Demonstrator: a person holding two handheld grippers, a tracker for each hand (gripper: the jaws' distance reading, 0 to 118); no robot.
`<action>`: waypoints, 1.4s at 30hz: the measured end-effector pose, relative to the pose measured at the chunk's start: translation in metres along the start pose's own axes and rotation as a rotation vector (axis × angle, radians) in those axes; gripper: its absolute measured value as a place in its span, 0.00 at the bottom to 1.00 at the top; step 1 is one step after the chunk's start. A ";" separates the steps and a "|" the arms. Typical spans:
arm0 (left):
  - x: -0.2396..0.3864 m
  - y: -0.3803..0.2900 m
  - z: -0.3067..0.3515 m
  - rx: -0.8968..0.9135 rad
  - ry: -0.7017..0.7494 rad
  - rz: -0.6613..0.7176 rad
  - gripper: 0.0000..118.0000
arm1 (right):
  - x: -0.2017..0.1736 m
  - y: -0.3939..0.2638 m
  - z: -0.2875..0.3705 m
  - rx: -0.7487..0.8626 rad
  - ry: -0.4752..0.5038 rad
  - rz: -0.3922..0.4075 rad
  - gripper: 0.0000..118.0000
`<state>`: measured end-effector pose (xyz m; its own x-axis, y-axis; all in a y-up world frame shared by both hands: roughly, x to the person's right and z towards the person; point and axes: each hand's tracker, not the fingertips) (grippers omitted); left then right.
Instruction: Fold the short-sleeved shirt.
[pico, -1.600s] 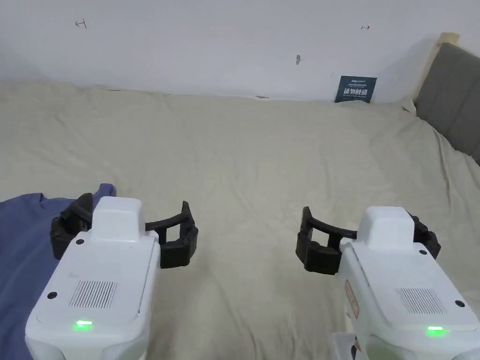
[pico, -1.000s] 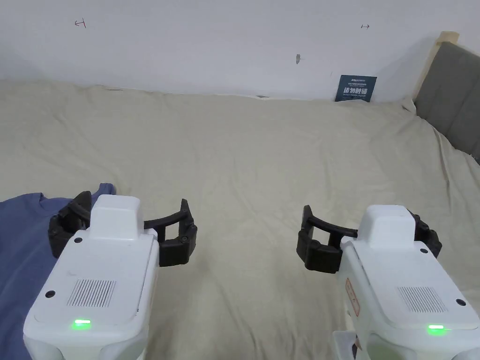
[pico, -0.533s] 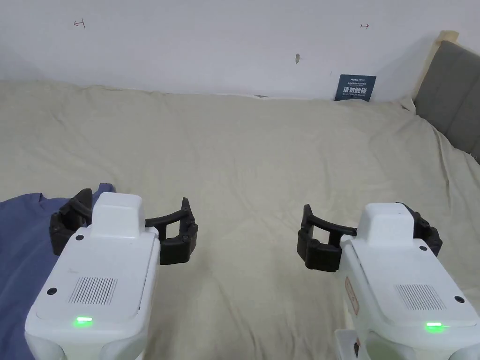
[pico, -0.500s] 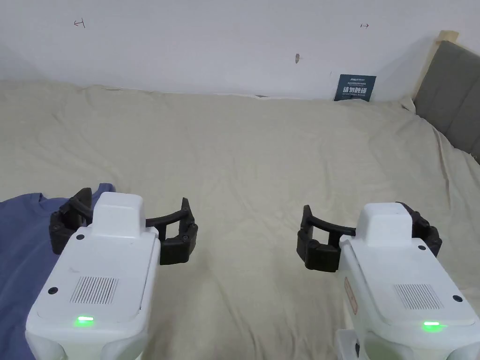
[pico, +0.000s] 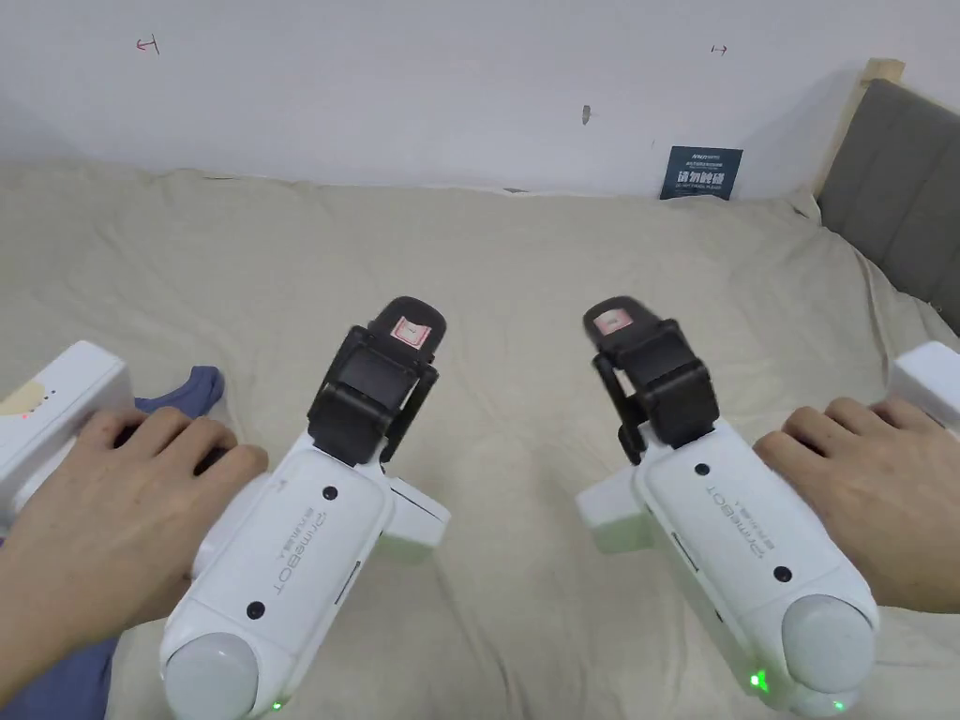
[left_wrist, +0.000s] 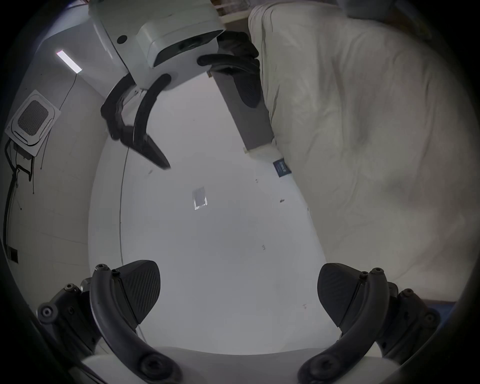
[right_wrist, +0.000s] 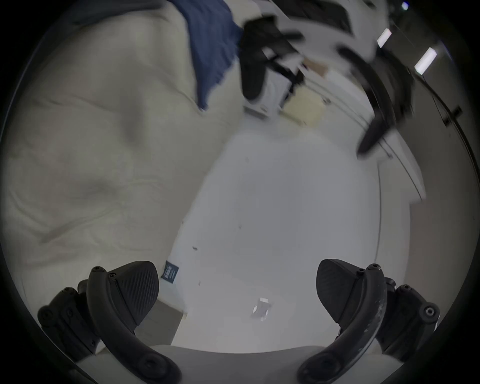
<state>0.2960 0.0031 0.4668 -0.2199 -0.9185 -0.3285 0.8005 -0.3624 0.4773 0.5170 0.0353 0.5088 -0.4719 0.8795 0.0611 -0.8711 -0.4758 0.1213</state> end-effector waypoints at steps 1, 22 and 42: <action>-0.002 0.001 0.000 -0.001 -0.003 0.019 1.00 | 0.002 0.001 0.001 0.012 0.017 -0.009 1.00; -0.031 -0.050 0.004 -0.616 0.152 1.780 1.00 | 0.010 -0.039 0.011 -0.401 -0.058 -2.021 1.00; -0.035 -0.042 0.007 -0.606 0.127 1.758 1.00 | 0.006 -0.034 0.013 -0.423 -0.048 -2.033 1.00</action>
<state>0.2661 0.0498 0.4640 0.9903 -0.1038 0.0927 0.1057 0.9943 -0.0152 0.5458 0.0573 0.5182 0.9822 0.0331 0.1846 -0.0053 0.9888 -0.1493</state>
